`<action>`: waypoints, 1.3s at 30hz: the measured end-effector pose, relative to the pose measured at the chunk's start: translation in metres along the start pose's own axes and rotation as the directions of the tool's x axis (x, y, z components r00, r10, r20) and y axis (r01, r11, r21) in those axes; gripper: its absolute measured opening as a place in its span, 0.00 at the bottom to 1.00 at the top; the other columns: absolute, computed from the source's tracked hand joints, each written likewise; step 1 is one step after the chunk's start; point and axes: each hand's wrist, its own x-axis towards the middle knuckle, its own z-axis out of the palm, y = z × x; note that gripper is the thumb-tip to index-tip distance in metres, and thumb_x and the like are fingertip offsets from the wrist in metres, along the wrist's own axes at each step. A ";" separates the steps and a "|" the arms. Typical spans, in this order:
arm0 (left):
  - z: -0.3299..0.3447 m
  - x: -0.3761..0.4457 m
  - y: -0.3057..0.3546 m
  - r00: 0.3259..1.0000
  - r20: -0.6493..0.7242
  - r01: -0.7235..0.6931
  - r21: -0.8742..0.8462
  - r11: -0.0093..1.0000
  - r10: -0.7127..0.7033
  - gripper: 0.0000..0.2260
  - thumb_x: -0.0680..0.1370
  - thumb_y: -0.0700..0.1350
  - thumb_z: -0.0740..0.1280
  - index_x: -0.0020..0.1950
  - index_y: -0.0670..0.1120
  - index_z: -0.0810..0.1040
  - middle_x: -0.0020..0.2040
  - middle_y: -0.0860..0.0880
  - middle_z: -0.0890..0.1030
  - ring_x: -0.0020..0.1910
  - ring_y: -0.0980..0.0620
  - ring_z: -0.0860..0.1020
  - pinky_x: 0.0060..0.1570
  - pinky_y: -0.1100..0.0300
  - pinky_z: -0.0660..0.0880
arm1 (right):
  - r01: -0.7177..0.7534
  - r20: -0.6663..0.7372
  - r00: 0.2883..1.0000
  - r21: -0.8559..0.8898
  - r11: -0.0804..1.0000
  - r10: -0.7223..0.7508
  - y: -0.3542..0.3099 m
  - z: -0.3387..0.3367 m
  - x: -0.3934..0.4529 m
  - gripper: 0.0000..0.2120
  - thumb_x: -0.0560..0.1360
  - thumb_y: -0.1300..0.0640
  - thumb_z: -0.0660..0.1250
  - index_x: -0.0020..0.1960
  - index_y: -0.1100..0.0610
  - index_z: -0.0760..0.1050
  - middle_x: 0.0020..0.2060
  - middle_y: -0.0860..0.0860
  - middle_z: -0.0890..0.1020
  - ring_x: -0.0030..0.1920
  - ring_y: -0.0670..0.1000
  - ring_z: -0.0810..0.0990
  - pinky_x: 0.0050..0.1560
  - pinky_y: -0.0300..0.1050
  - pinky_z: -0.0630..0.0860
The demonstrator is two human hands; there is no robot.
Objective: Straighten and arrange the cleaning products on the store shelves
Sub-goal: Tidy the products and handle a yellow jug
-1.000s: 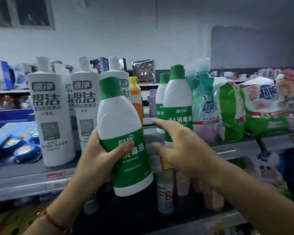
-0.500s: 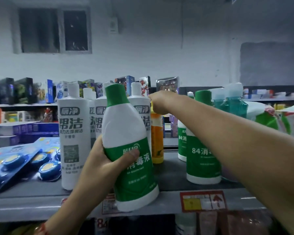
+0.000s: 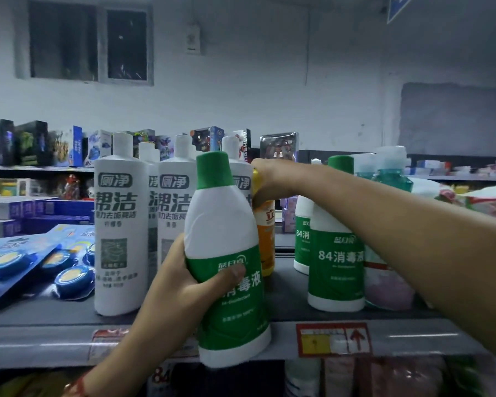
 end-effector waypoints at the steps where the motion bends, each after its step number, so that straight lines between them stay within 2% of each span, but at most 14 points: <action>1: 0.002 -0.001 -0.001 1.000 -0.001 -0.009 0.004 1.000 0.009 0.33 0.61 0.54 0.80 0.65 0.52 0.76 0.53 0.49 0.87 0.51 0.48 0.86 0.48 0.49 0.84 | -0.001 0.000 1.000 0.033 0.999 0.001 -0.002 0.001 -0.006 0.16 0.71 0.53 0.77 0.54 0.53 0.74 0.48 0.50 0.81 0.48 0.52 0.82 0.40 0.42 0.78; 5: 0.003 -0.002 0.000 1.000 0.004 -0.030 0.008 1.000 0.030 0.34 0.62 0.55 0.80 0.66 0.51 0.75 0.55 0.48 0.86 0.52 0.47 0.86 0.49 0.46 0.84 | -0.058 -0.135 0.988 0.131 0.990 0.076 -0.004 0.013 -0.019 0.27 0.68 0.50 0.79 0.60 0.55 0.68 0.48 0.50 0.78 0.47 0.52 0.80 0.36 0.43 0.74; 10: 0.001 -0.004 0.009 0.999 0.008 -0.047 -0.015 0.999 0.048 0.29 0.68 0.44 0.82 0.65 0.47 0.74 0.54 0.46 0.86 0.50 0.47 0.87 0.43 0.55 0.84 | -0.049 -0.300 0.946 0.248 0.968 0.124 0.005 0.010 -0.045 0.26 0.70 0.51 0.77 0.61 0.56 0.68 0.50 0.51 0.77 0.47 0.52 0.77 0.33 0.42 0.68; 14: 0.002 -0.003 0.017 0.996 -0.040 -0.080 -0.043 0.996 0.078 0.26 0.69 0.42 0.76 0.65 0.48 0.74 0.52 0.50 0.87 0.49 0.51 0.86 0.41 0.61 0.83 | -0.001 -0.384 0.915 0.296 0.955 0.119 0.002 -0.005 -0.065 0.28 0.70 0.51 0.77 0.63 0.56 0.68 0.47 0.50 0.76 0.46 0.51 0.78 0.40 0.44 0.78; 18: 0.003 0.002 0.023 0.994 -0.056 -0.097 -0.068 0.993 0.093 0.27 0.68 0.41 0.75 0.65 0.47 0.74 0.51 0.52 0.87 0.49 0.53 0.86 0.40 0.63 0.82 | 0.049 -0.474 0.872 0.335 0.941 0.123 -0.004 -0.027 -0.087 0.28 0.70 0.51 0.77 0.63 0.55 0.68 0.45 0.46 0.73 0.45 0.46 0.76 0.39 0.40 0.75; 20: 0.003 0.005 0.025 0.994 -0.047 -0.100 -0.068 0.993 0.097 0.28 0.68 0.41 0.76 0.67 0.46 0.73 0.53 0.50 0.86 0.51 0.52 0.86 0.43 0.62 0.83 | 0.078 -0.513 0.849 0.363 0.928 0.129 -0.005 -0.038 -0.100 0.27 0.70 0.52 0.77 0.64 0.56 0.68 0.47 0.47 0.73 0.49 0.49 0.77 0.46 0.46 0.80; 22: 0.003 0.009 0.027 0.993 -0.040 -0.112 -0.055 0.992 0.110 0.31 0.69 0.40 0.80 0.69 0.45 0.72 0.56 0.47 0.86 0.54 0.49 0.85 0.47 0.57 0.83 | 0.109 -0.542 0.829 0.397 0.911 0.137 -0.004 -0.048 -0.115 0.27 0.72 0.54 0.75 0.66 0.56 0.68 0.47 0.46 0.72 0.47 0.47 0.75 0.47 0.43 0.81; 24: 0.004 0.013 0.030 0.993 -0.022 -0.117 -0.043 0.992 0.116 0.31 0.70 0.40 0.80 0.70 0.44 0.72 0.58 0.45 0.85 0.56 0.47 0.85 0.50 0.53 0.83 | 0.139 -0.569 0.810 0.425 0.895 0.144 -0.002 -0.057 -0.131 0.26 0.73 0.54 0.74 0.66 0.55 0.67 0.45 0.45 0.71 0.43 0.44 0.74 0.39 0.35 0.79; 26: 0.009 0.017 0.034 0.993 -0.001 -0.116 -0.037 0.993 0.116 0.30 0.70 0.38 0.79 0.70 0.43 0.72 0.58 0.44 0.85 0.56 0.46 0.85 0.50 0.53 0.83 | 0.151 -0.596 0.789 0.423 0.893 0.149 0.001 -0.064 -0.146 0.25 0.72 0.53 0.74 0.66 0.54 0.68 0.45 0.45 0.72 0.41 0.43 0.74 0.38 0.34 0.78; 28: 0.018 0.021 0.039 0.995 0.010 -0.101 -0.048 0.994 0.102 0.30 0.70 0.38 0.76 0.70 0.44 0.72 0.58 0.45 0.84 0.56 0.48 0.85 0.49 0.55 0.83 | 0.152 -0.615 0.774 0.412 0.898 0.151 0.006 -0.068 -0.160 0.24 0.73 0.51 0.73 0.65 0.53 0.70 0.47 0.48 0.75 0.42 0.42 0.76 0.44 0.39 0.80; 31: 0.035 0.028 0.042 0.995 0.026 -0.096 -0.018 0.995 0.097 0.30 0.68 0.42 0.78 0.68 0.47 0.72 0.58 0.48 0.84 0.55 0.52 0.85 0.49 0.57 0.83 | 0.164 -0.631 0.758 0.428 0.889 0.164 0.015 -0.070 -0.178 0.23 0.72 0.50 0.72 0.64 0.51 0.70 0.55 0.53 0.79 0.51 0.48 0.80 0.53 0.49 0.82; 35: 0.063 0.039 0.036 0.997 0.012 -0.076 0.033 0.997 0.076 0.26 0.70 0.39 0.78 0.65 0.48 0.73 0.55 0.50 0.84 0.52 0.56 0.84 0.48 0.58 0.82 | 0.175 -0.620 0.761 0.478 0.861 0.190 0.027 -0.065 -0.197 0.23 0.70 0.48 0.73 0.63 0.50 0.71 0.54 0.51 0.81 0.54 0.52 0.82 0.52 0.50 0.83; 38: 0.084 0.045 0.023 0.996 -0.002 -0.084 0.061 0.995 0.085 0.29 0.73 0.37 0.77 0.70 0.49 0.69 0.58 0.49 0.80 0.55 0.52 0.82 0.53 0.53 0.81 | 0.189 -0.595 0.780 0.521 0.832 0.195 0.036 -0.058 -0.211 0.24 0.69 0.48 0.74 0.63 0.48 0.72 0.53 0.52 0.82 0.53 0.54 0.83 0.54 0.54 0.83; 39: 0.090 0.046 0.018 0.995 -0.008 -0.102 0.077 0.992 0.103 0.32 0.73 0.36 0.76 0.72 0.51 0.67 0.58 0.50 0.78 0.56 0.53 0.80 0.52 0.55 0.82 | 0.191 -0.589 0.784 0.528 0.828 0.195 0.040 -0.055 -0.215 0.23 0.70 0.49 0.74 0.63 0.48 0.72 0.54 0.52 0.82 0.53 0.53 0.83 0.54 0.54 0.83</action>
